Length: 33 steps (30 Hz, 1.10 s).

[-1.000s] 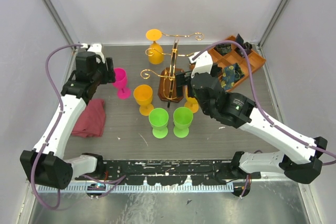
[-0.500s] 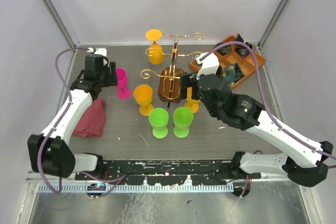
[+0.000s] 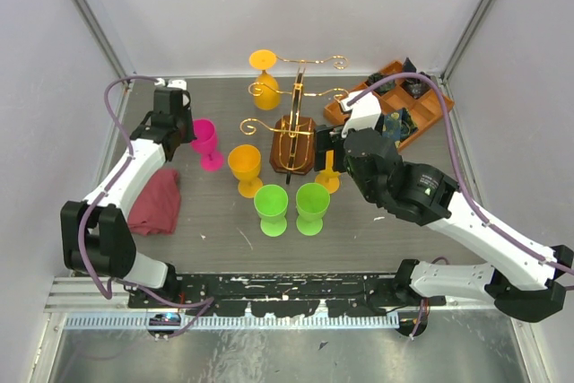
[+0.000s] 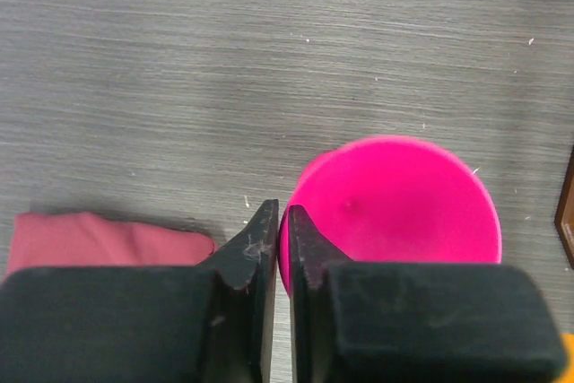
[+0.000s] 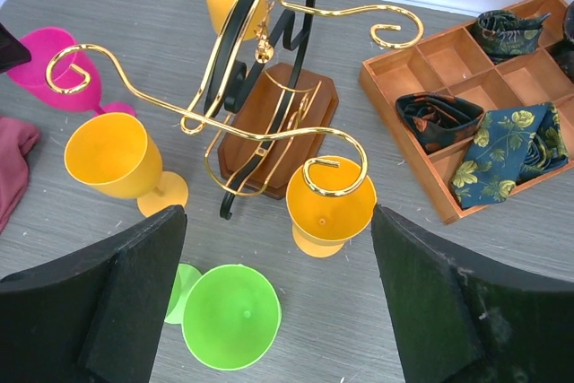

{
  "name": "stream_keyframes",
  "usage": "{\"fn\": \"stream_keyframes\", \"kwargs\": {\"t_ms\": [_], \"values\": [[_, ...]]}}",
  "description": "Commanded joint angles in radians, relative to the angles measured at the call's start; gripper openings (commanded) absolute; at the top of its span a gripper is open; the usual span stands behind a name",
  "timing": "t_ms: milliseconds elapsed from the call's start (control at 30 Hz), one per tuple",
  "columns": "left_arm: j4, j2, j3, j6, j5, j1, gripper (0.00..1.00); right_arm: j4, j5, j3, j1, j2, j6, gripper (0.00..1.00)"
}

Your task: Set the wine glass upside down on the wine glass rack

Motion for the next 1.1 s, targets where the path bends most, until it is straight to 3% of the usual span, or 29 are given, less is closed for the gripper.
{"fn": "stream_keyframes", "kwargs": {"t_ms": [0,33,233,500,733,933,1067], "values": [[0.031,0.000,0.044,-0.001,-0.002,0.005,0.04,0.025,0.026,0.007,-0.002,-0.017,-0.010,0.89],[0.026,0.003,0.049,0.000,-0.003,0.004,0.00,0.026,0.027,0.007,-0.002,-0.015,-0.010,0.89],[0.020,-0.062,0.067,0.005,-0.032,0.004,0.00,0.052,-0.006,0.007,-0.002,0.015,0.001,0.89],[-0.030,-0.307,0.198,0.041,-0.070,0.005,0.00,0.159,-0.133,0.066,-0.001,0.098,-0.001,0.88],[-0.121,-0.393,0.398,0.037,0.093,0.004,0.00,0.353,-0.191,0.073,-0.002,0.144,-0.115,0.87],[-0.078,-0.435,0.386,-0.114,0.347,-0.003,0.00,0.571,-0.246,0.019,-0.002,0.139,-0.206,0.86],[-0.047,-0.452,0.358,-0.158,0.391,-0.037,0.00,0.602,-0.234,0.060,-0.004,0.170,-0.229,0.88]]}}
